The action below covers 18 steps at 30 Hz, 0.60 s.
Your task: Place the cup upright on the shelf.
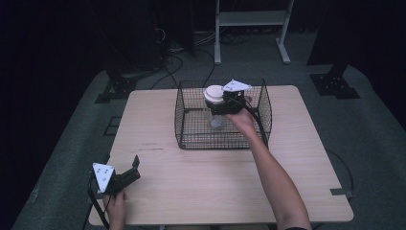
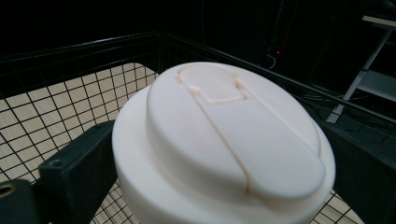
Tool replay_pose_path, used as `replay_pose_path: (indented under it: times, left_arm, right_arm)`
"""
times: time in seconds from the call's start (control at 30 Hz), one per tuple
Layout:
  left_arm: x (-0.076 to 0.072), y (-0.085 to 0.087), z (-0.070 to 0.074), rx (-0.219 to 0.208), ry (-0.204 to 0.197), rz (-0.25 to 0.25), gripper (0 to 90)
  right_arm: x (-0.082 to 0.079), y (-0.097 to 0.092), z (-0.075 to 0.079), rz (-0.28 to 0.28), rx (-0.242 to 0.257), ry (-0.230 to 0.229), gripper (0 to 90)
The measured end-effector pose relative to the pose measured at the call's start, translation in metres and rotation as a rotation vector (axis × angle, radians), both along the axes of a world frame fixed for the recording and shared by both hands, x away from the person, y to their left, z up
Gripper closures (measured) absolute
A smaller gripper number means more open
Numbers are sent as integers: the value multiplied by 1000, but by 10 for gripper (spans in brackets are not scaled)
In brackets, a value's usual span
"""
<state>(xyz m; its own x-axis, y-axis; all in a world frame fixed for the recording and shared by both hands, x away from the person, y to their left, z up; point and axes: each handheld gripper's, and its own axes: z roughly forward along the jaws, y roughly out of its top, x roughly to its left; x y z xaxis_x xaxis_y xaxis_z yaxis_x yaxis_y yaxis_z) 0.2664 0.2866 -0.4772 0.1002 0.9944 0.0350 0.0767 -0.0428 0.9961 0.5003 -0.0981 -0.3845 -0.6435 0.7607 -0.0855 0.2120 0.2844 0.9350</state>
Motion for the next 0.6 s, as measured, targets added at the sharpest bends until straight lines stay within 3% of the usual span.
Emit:
replay_pose_path:
  times: [0.6]
  left_arm:
    - [0, 0, 0, -2, 1, 0, 0]
  right_arm:
    - [-4, -4, 16, 1, 46, -32, 15]
